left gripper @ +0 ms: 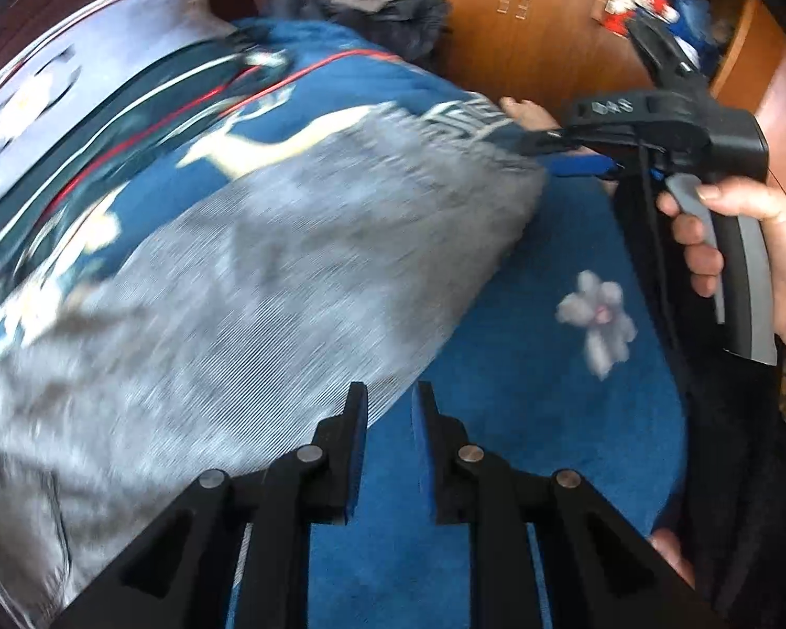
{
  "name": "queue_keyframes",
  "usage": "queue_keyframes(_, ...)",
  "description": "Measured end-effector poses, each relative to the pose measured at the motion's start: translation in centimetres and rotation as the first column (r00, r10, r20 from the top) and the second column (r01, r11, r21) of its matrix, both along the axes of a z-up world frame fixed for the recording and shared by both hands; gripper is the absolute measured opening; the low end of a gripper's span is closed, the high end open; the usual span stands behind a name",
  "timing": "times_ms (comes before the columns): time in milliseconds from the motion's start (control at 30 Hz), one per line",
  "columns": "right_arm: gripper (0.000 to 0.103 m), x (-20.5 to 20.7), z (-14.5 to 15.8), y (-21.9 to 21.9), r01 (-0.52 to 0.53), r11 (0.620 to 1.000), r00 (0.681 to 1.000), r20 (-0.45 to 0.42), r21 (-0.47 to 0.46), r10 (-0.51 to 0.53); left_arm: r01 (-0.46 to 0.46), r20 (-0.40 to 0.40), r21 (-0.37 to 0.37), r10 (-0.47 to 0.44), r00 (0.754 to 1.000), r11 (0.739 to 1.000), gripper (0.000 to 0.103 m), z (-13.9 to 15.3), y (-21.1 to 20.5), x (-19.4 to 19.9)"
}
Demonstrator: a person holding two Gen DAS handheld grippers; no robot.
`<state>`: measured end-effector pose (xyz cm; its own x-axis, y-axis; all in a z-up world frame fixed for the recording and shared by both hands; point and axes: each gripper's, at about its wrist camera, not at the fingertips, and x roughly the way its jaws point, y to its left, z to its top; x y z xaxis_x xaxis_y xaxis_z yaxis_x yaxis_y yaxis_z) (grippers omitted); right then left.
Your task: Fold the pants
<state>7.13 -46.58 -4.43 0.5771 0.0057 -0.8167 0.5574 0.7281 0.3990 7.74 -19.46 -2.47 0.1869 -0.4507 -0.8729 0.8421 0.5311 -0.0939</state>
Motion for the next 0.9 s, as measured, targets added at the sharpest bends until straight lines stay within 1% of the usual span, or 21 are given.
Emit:
queue_keyframes(133, 0.045, 0.3, 0.2, -0.8, -0.044, 0.999, 0.999, 0.03, 0.012, 0.044, 0.091, 0.019, 0.007, -0.091, 0.996, 0.996, 0.046, 0.1, -4.3, -1.1)
queue_keyframes(233, 0.045, 0.5, -0.3, -1.4, -0.04, 0.998, 0.999, 0.03, 0.04, 0.038, 0.118, 0.031, 0.014, -0.118, 0.993, 0.993, 0.054, -0.1, -7.3, -1.3)
queue_keyframes(333, 0.045, 0.8, -0.9, -2.1, -0.047, 0.993, 0.999, 0.023, 0.105, 0.045, 0.126, 0.006, -0.002, -0.126, 0.992, 0.992, 0.054, -0.3, -9.6, -0.8)
queue_keyframes(467, 0.045, 1.2, -1.4, -3.0, -0.051, 0.991, 0.999, 0.0, 0.128, 0.051, 0.13, -0.029, -0.025, -0.131, 0.991, 0.991, 0.054, -0.7, -12.3, -0.3)
queue_keyframes(533, 0.045, 1.6, -1.6, -3.9, -0.04, 0.986, 0.999, 0.006, 0.164, 0.04, 0.144, -0.038, -0.019, -0.145, 0.989, 0.989, 0.054, -1.2, -13.6, -0.4)
queue_keyframes(633, 0.045, 1.8, -1.9, -5.0, -0.029, 0.976, 1.0, 0.018, 0.214, 0.026, 0.16, -0.036, 0.011, -0.159, 0.987, 0.987, 0.054, -2.2, -15.4, -0.5)
queue_keyframes(700, 0.045, 2.0, -2.2, -5.4, -0.025, 0.971, 1.0, 0.016, 0.237, 0.022, 0.145, -0.052, 0.02, -0.144, 0.988, 0.989, 0.054, -2.9, -16.0, 0.0)
queue_keyframes(800, 0.045, 2.2, -2.9, -5.9, -0.016, 0.956, 1.0, 0.011, 0.292, 0.014, 0.106, -0.089, 0.005, -0.105, 0.99, 0.994, 0.054, -3.5, -16.5, 1.2)
queue_keyframes(900, 0.045, 2.8, -3.3, -6.0, -0.029, 0.942, 1.0, 0.02, 0.333, 0.023, 0.084, -0.084, 0.015, -0.083, 0.993, 0.996, 0.053, -4.2, -17.2, 1.5)
